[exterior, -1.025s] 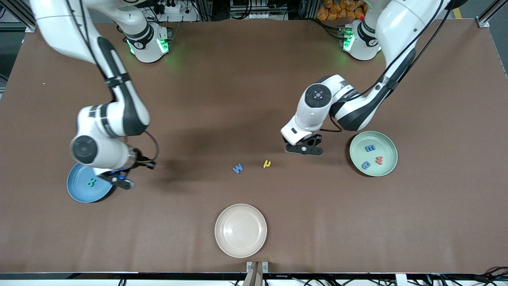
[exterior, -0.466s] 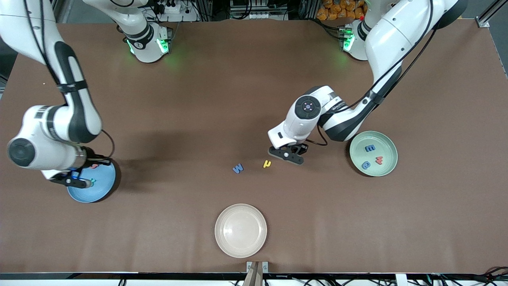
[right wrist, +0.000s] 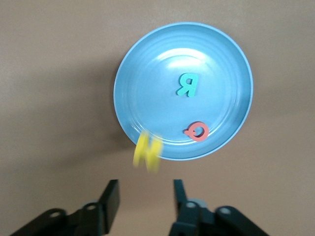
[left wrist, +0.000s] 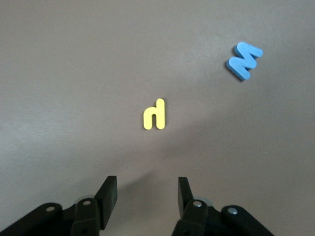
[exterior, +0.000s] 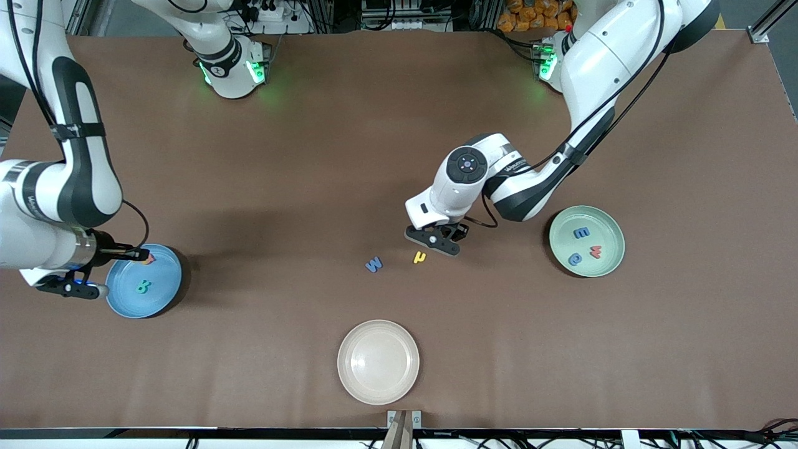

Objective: Sort uppercase to blue plate, lowercase to green plate
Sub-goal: 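Drop the yellow H into the blue plate while the left gripper returns, then lower the left gripper and grasp the yellow lowercase h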

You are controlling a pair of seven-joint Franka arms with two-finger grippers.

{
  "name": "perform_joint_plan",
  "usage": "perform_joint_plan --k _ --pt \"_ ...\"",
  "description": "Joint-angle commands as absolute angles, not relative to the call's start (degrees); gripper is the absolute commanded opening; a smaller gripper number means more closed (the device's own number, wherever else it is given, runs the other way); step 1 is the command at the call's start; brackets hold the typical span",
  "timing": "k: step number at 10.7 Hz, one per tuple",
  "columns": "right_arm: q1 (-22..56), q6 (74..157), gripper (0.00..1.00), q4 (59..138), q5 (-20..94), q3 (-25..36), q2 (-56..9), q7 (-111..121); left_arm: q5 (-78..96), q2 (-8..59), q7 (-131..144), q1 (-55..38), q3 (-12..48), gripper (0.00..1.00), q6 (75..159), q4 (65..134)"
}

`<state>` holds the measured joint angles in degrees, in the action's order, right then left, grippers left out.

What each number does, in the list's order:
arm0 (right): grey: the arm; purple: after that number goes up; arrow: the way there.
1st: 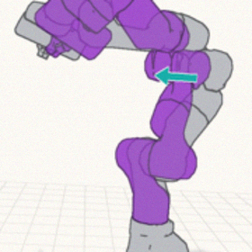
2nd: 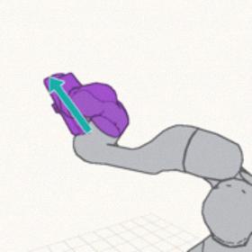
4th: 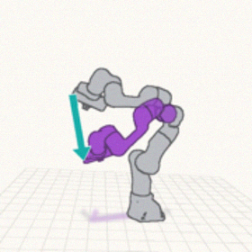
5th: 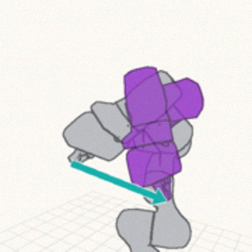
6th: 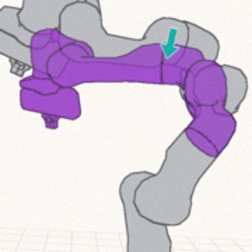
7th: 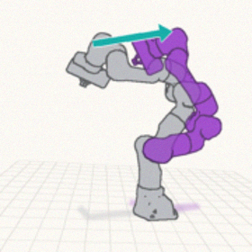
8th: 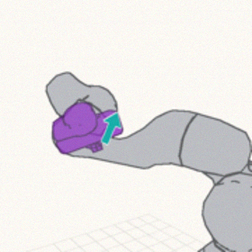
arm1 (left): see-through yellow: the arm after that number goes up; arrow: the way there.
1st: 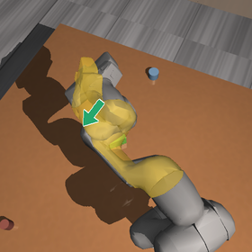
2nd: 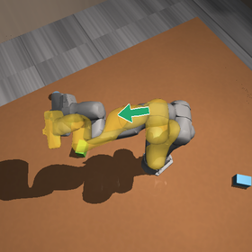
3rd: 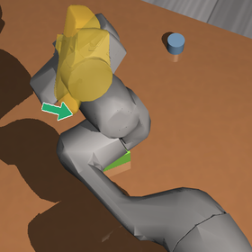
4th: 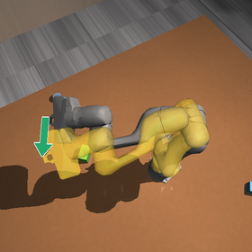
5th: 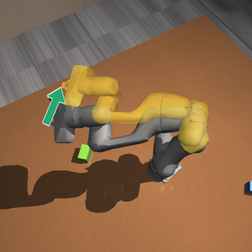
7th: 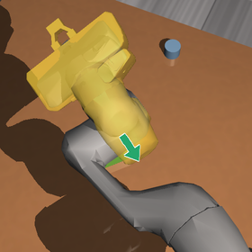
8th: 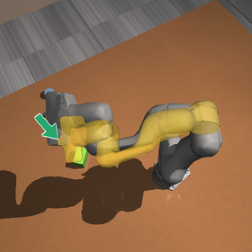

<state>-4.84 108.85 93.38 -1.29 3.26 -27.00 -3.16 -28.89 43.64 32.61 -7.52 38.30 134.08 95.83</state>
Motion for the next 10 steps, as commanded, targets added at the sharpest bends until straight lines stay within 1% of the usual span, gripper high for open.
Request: perform_joint_plan --k 1,3,6,8,10 --pt "-5.9 107.8 1.0 93.3 -1.6 2.2 -26.5 -3.8 -28.0 45.5 32.0 -10.0 35.9 0.58 133.4 92.9" --pt "-5.5 106.1 1.0 93.3 -1.1 2.2 -26.5 -7.7 -27.6 46.3 32.2 -12.3 33.5 0.57 133.6 91.2" --pt "-4.3 105.8 1.0 93.3 -1.1 1.8 -26.7 -12.2 -27.4 48.0 33.9 -18.8 27.3 0.56 133.6 87.2" --pt "-0.5 105.8 1.0 93.4 -1.1 1.8 -26.8 -20.2 -27.4 50.0 34.5 -20.2 26.1 0.55 133.6 85.1" --pt "1.1 106.0 1.0 93.4 -1.0 1.8 -27.4 -23.3 -27.4 50.8 34.7 -20.6 26.1 0.55 133.6 84.2"
